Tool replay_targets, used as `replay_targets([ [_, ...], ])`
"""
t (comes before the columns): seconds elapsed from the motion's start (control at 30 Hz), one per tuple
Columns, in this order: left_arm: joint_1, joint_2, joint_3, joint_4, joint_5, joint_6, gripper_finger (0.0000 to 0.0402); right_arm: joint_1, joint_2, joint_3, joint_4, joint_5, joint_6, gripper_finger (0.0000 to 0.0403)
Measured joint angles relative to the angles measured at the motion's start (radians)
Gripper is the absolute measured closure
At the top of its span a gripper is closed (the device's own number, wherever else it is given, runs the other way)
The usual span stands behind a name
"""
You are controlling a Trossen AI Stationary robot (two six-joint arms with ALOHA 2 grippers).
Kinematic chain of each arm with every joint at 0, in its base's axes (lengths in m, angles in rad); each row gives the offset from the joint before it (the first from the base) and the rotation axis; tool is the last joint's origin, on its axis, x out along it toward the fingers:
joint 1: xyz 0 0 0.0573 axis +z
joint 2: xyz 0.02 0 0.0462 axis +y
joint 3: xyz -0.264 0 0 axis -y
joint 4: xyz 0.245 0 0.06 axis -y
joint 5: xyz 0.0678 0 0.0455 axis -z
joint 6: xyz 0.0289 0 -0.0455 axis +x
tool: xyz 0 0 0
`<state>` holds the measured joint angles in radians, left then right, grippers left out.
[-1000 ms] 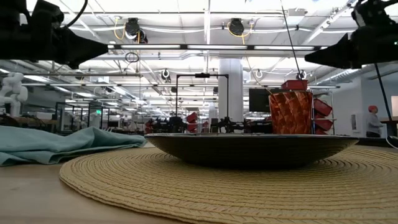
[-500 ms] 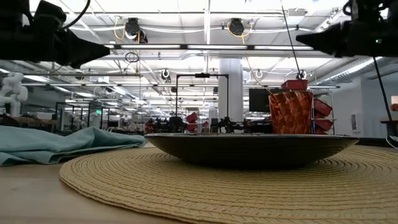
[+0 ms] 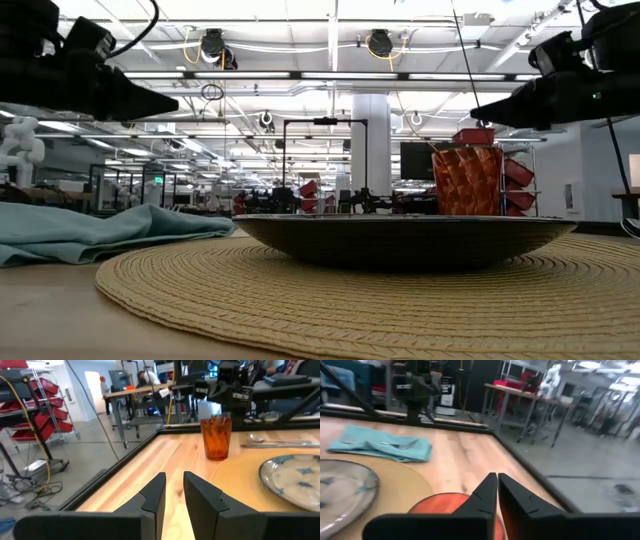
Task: Set table place
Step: Return to Home Position
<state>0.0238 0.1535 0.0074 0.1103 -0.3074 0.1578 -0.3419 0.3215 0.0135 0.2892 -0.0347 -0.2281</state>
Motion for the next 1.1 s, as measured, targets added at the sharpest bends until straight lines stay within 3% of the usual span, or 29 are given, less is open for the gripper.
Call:
replay_targets([
  [0.17, 0.000, 0.010, 0.000, 0.012, 0.010, -0.001, 0.0340, -0.026, 0.000, 0.000, -0.028, -0.071, 0.060, 0.0395],
  [0.33, 0.000, 0.010, 0.000, 0.005, 0.012, -0.022, 0.0340, -0.026, 0.000, 0.000, -0.019, -0.017, 0.046, 0.0394],
  [0.57, 0.000, 0.010, 0.000, -0.026, 0.026, -0.047, 0.0340, -0.026, 0.000, 0.000, -0.054, -0.016, 0.133, 0.0394],
  [1.1, 0.000, 0.010, 0.000, -0.022, 0.031, -0.046, 0.0340, -0.026, 0.000, 0.000, -0.083, -0.015, 0.134, 0.0394],
])
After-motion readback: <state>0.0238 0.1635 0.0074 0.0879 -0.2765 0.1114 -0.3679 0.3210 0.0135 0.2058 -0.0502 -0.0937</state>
